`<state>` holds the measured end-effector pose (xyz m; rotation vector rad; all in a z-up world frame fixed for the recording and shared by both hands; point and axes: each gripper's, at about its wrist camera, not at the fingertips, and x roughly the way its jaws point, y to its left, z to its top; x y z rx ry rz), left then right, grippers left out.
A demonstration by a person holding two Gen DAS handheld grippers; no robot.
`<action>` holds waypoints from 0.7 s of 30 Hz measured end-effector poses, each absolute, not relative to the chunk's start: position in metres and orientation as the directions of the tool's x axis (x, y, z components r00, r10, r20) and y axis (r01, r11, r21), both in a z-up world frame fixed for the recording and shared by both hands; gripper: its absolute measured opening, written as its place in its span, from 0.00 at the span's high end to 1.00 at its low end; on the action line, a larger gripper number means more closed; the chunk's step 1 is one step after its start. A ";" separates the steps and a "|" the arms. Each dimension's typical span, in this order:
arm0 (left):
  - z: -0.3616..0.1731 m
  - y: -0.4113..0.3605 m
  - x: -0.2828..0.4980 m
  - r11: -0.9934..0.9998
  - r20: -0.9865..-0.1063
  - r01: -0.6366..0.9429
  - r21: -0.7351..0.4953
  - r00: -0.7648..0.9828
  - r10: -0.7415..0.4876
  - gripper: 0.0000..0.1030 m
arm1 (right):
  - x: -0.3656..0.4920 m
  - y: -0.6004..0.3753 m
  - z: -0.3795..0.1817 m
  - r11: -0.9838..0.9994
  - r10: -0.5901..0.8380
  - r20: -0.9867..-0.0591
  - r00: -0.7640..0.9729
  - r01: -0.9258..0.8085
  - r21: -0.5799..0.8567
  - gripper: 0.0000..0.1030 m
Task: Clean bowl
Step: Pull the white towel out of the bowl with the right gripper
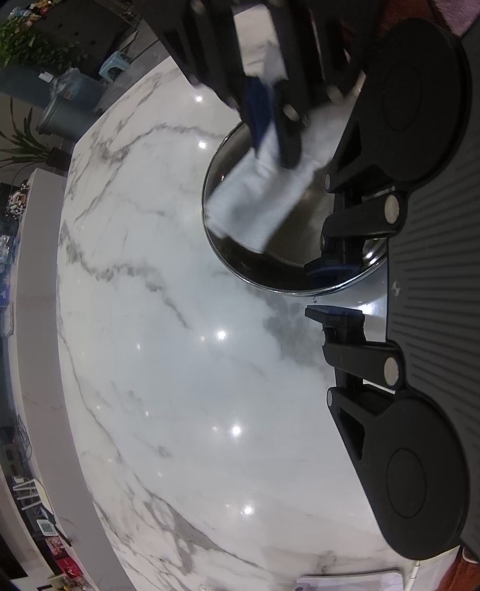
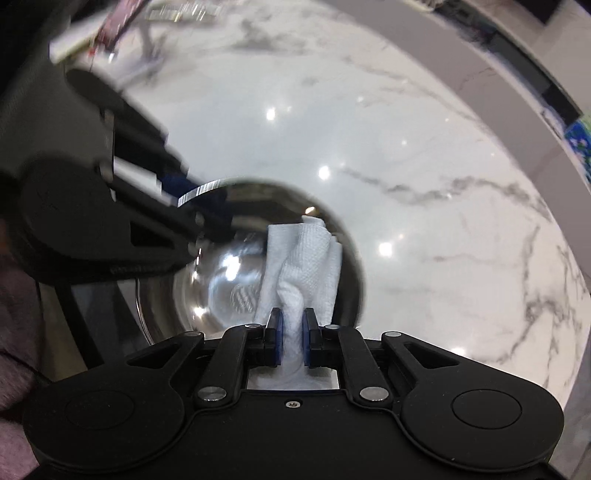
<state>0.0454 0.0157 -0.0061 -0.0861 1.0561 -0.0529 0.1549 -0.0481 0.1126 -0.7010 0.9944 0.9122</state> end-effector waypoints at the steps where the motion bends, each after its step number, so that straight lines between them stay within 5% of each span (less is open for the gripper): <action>1: -0.005 0.017 0.045 0.995 -0.863 -0.006 -0.102 0.498 -0.086 0.84 | 0.157 -0.053 0.118 0.482 0.345 -0.905 0.248 -0.875 -0.057 0.92; 9: -0.002 0.024 0.044 0.979 -0.844 -0.035 -0.203 0.513 -0.157 0.82 | 0.193 -0.128 0.122 0.662 0.680 -0.697 0.226 -0.597 0.452 0.92; 21: -0.003 0.023 0.037 0.969 -0.862 -0.068 -0.237 0.475 -0.178 0.76 | 0.171 -0.171 0.051 0.702 0.712 -0.650 0.266 -0.297 0.648 0.91</action>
